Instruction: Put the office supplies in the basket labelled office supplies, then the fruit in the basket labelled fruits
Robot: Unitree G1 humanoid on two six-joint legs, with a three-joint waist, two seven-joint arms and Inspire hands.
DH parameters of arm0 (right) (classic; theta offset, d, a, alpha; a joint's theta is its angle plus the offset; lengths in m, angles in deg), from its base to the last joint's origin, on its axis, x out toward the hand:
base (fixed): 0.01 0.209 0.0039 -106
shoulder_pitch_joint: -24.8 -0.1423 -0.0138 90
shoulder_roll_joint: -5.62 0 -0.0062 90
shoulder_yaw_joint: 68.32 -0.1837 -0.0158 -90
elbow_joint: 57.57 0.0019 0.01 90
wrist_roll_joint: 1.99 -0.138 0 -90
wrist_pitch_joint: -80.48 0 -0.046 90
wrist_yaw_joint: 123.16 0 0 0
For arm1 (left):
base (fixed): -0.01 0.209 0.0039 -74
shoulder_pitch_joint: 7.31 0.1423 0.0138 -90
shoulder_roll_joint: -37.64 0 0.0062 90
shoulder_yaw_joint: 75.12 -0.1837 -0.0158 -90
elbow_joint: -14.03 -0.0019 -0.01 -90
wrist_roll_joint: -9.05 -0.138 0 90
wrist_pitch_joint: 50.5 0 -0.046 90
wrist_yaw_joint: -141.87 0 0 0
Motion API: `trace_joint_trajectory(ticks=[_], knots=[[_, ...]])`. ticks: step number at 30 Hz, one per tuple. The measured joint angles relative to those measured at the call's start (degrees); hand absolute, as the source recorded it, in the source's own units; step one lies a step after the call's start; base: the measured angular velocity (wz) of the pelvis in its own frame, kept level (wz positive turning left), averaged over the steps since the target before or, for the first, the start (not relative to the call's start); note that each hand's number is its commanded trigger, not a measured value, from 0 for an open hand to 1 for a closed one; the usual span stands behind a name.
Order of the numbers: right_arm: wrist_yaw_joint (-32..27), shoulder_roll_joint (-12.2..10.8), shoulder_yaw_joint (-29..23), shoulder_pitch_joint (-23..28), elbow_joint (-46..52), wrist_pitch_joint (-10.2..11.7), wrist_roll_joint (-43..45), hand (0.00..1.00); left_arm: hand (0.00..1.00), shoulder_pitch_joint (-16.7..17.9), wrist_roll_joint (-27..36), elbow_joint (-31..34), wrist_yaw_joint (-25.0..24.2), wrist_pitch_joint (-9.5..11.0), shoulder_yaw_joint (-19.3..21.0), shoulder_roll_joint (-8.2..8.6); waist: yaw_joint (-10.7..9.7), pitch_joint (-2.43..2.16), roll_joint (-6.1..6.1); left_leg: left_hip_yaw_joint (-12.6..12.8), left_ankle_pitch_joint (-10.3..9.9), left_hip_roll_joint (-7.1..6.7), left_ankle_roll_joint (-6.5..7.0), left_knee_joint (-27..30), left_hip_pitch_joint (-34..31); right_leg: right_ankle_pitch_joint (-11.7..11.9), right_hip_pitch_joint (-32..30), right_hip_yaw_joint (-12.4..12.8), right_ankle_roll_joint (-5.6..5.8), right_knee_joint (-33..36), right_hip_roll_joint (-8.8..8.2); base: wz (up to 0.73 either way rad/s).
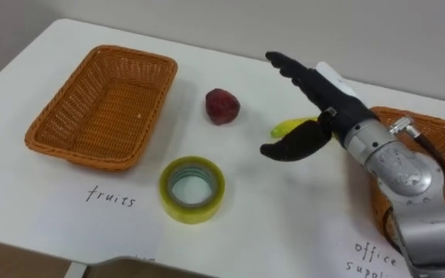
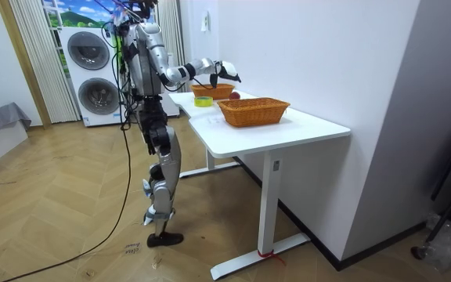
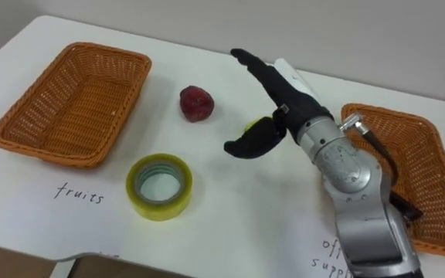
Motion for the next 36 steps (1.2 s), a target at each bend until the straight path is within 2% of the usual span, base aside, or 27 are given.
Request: trace_joint_trajectory(ticks=[7,18,22,36], knots=[[-1.14,-1.51,2.77,0.0,-1.94,-0.13,-2.15,0.0,0.0,-0.03,-0.02,1.11,0.17,-0.55,-0.01,0.29,1.73,-0.09,0.15,-0.04,0.03,0.0,0.03,0.04,0.03,0.0,0.05,0.13,0.0,0.01,-0.03,0.0],[-1.4,-1.56,6.34,-0.01,-5.68,-0.79,-2.32,0.0,0.0,-0.45,-0.05,1.95,0.19,-0.8,-0.99,0.71,4.38,-0.05,0.23,-0.57,0.09,-0.06,0.07,0.04,0.01,0.0,0.5,-0.09,0.0,0.0,-0.11,0.02],[-1.85,-1.55,7.15,-0.02,-5.7,-0.79,-2.34,0.0,0.0,-0.46,-0.14,2.0,0.19,-0.71,-1.06,0.73,4.39,0.0,0.31,-1.14,0.13,-0.1,0.1,0.03,-0.04,0.0,0.7,-1.18,0.0,0.0,-0.22,0.06],[-2.45,-1.34,7.56,-0.06,-8.25,-1.24,-6.53,0.0,0.0,-0.44,-0.03,3.82,0.65,-0.88,-2.18,0.63,5.42,-0.01,0.21,-1.29,0.15,-0.06,0.14,-0.1,-0.05,0.0,0.7,-1.57,0.0,-0.02,-0.32,0.0]])
